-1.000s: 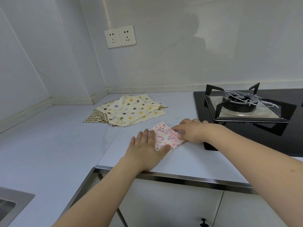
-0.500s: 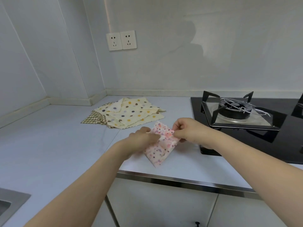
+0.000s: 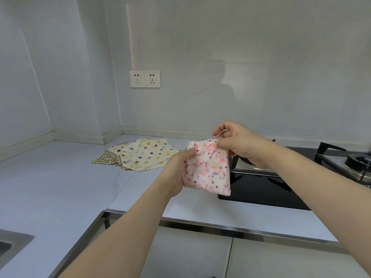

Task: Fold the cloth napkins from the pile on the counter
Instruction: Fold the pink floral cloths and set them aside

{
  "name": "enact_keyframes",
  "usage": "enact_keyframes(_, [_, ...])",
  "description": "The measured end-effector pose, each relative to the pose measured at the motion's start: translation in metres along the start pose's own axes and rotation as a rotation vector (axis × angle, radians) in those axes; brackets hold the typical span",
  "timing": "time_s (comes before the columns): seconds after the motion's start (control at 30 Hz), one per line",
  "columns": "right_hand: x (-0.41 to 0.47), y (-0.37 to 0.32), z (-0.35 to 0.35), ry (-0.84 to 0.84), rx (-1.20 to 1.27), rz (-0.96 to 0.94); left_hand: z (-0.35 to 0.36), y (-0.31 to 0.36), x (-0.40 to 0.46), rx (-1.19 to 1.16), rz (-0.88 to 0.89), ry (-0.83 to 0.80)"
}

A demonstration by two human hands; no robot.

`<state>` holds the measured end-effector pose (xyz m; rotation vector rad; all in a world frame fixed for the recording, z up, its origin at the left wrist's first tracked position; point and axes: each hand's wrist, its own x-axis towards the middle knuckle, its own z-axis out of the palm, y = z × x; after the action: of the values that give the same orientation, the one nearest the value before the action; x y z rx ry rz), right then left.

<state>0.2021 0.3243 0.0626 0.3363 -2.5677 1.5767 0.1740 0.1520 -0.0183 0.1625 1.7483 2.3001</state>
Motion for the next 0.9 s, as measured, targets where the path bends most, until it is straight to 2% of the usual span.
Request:
enact_keyframes(0.07, [-0.003, 0.001, -0.007, 0.123, 0.020, 0.058, 0.010, 0.006, -0.006, 0.061, 0.098, 0.094])
enact_keyframes(0.17, [-0.007, 0.005, -0.006, 0.251, 0.293, 0.148, 0.022, 0.015, -0.011, 0.194, 0.253, 0.201])
enact_keyframes(0.33, [0.008, 0.031, 0.018, 0.209, 0.440, 0.301, 0.022, 0.024, 0.008, 0.375, 0.404, 0.241])
enact_keyframes(0.47, [0.049, 0.055, 0.037, 0.311, 0.435, 0.262, 0.011, 0.020, 0.052, 0.526, 0.450, 0.324])
enact_keyframes(0.63, [0.125, 0.070, 0.052, 0.495, 0.305, 0.105, 0.001, 0.018, 0.126, 0.582, 0.480, 0.505])
enact_keyframes(0.73, [0.161, 0.060, 0.043, 0.517, 0.245, 0.114, 0.001, 0.039, 0.159, 0.580, 0.438, 0.510])
enact_keyframes(0.9, [0.195, 0.005, -0.004, 0.511, 0.199, 0.213, 0.025, 0.112, 0.173, 0.598, 0.359, 0.485])
